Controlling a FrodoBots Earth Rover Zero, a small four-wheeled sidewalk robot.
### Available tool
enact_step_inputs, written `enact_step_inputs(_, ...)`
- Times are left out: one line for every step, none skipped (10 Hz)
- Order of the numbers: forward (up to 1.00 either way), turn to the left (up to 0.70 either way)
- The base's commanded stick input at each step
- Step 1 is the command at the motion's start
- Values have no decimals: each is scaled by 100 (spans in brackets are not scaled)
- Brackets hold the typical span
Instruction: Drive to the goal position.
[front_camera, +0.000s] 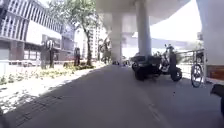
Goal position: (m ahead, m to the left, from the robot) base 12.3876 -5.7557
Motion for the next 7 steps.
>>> enact_step_inputs(70, 0)
enact_step_inputs(70, 0)
enact_step_inputs(70, 0)
enact_step_inputs(70, 0)
enact_step_inputs(70, 0)
enact_step_inputs(70, 0)
enact_step_inputs(70, 0)
